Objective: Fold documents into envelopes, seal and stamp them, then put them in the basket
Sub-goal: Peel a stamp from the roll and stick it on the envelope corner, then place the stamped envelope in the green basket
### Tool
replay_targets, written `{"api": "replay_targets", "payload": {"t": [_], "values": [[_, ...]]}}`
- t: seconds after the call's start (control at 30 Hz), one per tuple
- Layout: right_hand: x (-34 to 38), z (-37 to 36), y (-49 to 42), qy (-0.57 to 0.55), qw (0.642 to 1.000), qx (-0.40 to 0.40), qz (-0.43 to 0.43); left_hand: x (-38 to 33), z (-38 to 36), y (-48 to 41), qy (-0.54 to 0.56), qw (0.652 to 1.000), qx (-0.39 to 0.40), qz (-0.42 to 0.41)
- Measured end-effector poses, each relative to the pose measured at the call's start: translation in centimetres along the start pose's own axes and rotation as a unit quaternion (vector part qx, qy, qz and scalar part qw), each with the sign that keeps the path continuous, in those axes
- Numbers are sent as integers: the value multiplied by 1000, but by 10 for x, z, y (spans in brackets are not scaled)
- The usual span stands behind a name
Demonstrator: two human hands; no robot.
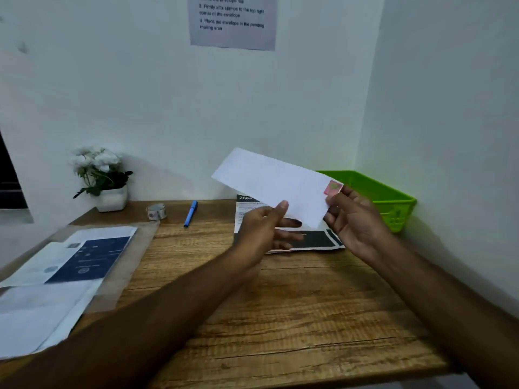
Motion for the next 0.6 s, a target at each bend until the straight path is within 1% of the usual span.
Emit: {"api": "replay_targets", "payload": {"t": [0.07,0.13,0.23,0.3,0.37,0.53,0.6], "values": [[0,3,2,19,1000,2,-7,-3,4,-9,15,999,-29,-14],[-1,7,3,56,998,10,-20,-6,6,-17,0,998,-54,-35],[3,12,3,123,991,35,-37,-13,2,-26,-21,996,-67,-62],[10,18,2,156,986,38,-38,-17,-5,-32,-49,993,-63,-83],[21,26,-3,181,983,23,-30,-19,-15,-39,-60,993,-50,-92],[49,45,-18,245,969,0,11,-20,-42,-55,-60,994,-15,-87],[58,51,-23,270,963,-6,14,-18,-51,-62,-68,994,-3,-83]]}}
Point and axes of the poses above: each hand's wrist, its own y-axis away from the middle knuckle, its own z-axis out of the back of the hand, x = y × z, the point moved 7 cm from there along -y, towards the middle knuckle, and after that the axes turned 5 degrees about y, right-handed, at the moved point
